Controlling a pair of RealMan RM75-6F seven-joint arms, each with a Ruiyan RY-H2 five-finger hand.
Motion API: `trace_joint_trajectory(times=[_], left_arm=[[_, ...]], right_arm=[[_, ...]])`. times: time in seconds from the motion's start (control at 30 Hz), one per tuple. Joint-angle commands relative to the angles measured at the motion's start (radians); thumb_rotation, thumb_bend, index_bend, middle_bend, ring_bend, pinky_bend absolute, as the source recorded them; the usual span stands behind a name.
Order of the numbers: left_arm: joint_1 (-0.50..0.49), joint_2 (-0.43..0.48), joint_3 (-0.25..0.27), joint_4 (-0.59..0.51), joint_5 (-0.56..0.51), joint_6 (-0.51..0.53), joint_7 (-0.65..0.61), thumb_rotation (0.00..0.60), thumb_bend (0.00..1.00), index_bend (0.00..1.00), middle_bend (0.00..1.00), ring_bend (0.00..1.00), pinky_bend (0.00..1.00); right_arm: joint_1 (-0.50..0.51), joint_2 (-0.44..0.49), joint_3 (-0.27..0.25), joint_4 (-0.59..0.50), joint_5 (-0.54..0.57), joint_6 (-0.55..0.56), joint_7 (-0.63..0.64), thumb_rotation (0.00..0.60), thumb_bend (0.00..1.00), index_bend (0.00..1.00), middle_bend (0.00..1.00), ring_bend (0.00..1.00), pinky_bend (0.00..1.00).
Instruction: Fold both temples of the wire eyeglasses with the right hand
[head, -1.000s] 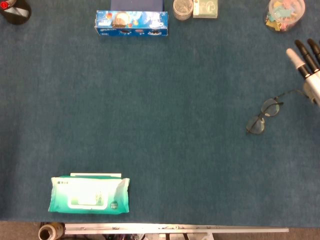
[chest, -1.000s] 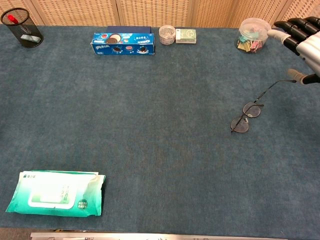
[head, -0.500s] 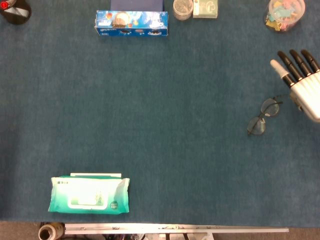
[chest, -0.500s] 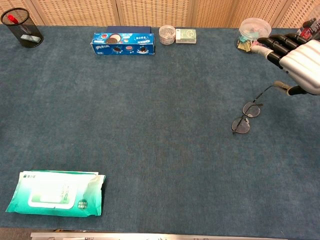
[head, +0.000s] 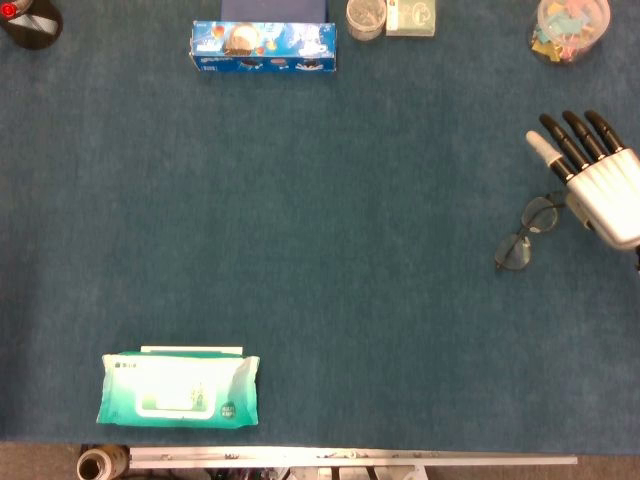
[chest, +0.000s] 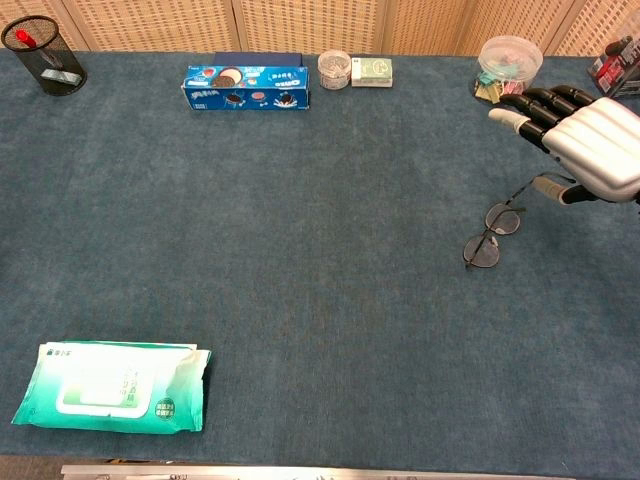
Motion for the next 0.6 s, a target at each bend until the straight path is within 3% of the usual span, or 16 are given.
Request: trace_joint_trajectory(times=[0.03,0.6], left_arm=[[0.000,0.000,0.000,0.000,-0.001,-0.001,0.001,0.600,0.67,0.49,0.50,0.54,0.71],[-0.003,-0.004,-0.001,-0.001,-0.006,-0.007,0.018,0.600,0.67,0.49,0.50,0.54,0.71]], right_arm=[[-0.003,0.008,-0.001,-0.010,-0.002,0.007,0.001,0.600,0.30,0.00,0.04,0.00,0.12],[-0.027,0.101,-0.021,-0.144,-0.018,0.024,-0.043,0.600,0.30,0.00,0.04,0.00,0.12]])
